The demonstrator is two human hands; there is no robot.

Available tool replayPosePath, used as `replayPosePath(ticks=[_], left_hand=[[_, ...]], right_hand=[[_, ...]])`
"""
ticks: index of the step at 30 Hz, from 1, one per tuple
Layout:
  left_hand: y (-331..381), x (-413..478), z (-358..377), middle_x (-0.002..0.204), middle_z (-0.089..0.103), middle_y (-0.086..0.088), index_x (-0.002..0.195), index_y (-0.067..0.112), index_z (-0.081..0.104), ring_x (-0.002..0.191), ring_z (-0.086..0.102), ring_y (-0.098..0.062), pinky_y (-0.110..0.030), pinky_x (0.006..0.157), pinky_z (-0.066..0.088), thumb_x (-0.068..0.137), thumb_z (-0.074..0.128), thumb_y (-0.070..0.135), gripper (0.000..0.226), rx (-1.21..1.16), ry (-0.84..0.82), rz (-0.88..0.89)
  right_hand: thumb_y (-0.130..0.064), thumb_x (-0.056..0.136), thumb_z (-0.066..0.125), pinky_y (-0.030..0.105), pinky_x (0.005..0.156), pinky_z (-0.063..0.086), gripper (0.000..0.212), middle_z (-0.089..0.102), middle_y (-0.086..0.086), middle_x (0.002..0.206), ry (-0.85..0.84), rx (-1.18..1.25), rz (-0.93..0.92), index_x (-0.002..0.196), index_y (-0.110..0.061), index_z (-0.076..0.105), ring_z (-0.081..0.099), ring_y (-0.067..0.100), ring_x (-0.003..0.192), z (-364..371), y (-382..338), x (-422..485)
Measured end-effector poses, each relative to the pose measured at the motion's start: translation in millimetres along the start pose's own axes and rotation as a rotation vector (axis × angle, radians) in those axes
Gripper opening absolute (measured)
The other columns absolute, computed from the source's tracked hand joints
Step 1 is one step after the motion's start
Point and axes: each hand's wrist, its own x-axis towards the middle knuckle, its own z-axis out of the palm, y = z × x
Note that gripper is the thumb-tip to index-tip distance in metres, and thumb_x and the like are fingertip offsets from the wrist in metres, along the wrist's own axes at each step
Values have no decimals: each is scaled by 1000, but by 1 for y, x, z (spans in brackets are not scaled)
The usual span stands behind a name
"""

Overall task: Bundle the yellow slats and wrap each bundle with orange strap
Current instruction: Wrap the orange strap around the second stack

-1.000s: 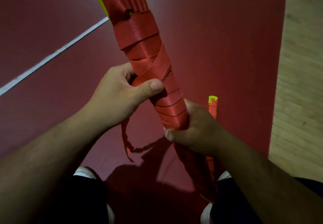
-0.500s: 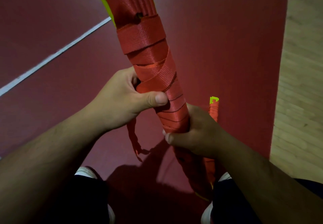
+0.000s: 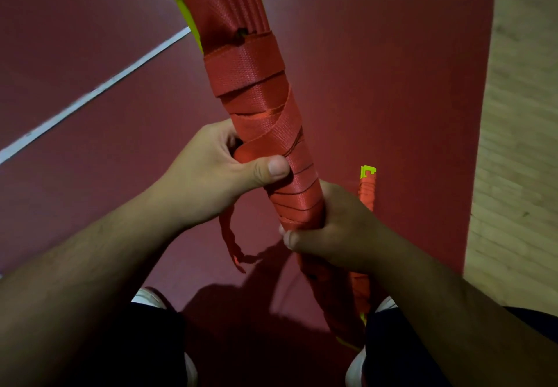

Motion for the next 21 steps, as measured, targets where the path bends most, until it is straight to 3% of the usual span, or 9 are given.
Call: replayPosePath(ticks=[3, 7, 15, 21], left_hand=[[0, 0, 1, 99, 73, 6, 104, 15, 68, 96, 70, -11, -21, 84, 51, 79, 68, 53, 45, 7, -1, 5], [2, -1, 1, 96, 73, 9, 102, 14, 67, 94, 70, -7, -18, 82, 50, 80, 63, 37, 32, -15, -1, 10], [3, -3, 1, 96, 74, 7, 102, 11, 68, 93, 70, -7, -17, 81, 50, 81, 62, 30, 30, 4, -13, -2], [2, -3, 2, 94, 73, 3, 101, 6, 66, 89, 70, -10, -20, 80, 51, 84, 59, 24, 27, -16, -54, 11]], right_hand=[[-19, 63, 71, 52, 65, 53, 20, 68, 8, 75, -3, 10, 4, 81, -19, 61, 64, 32, 70, 1, 2, 0], [-26, 62, 71, 53, 66, 53, 22, 67, 5, 74, -11, 13, 11, 81, -21, 61, 64, 30, 70, 3, 2, 1], [-20, 62, 70, 52, 64, 53, 19, 68, 6, 73, 0, 8, 10, 79, -23, 61, 65, 31, 69, 2, 3, 3], [-26, 60, 69, 54, 65, 53, 23, 68, 7, 74, -6, 18, 6, 81, -23, 61, 64, 33, 70, 4, 3, 2]])
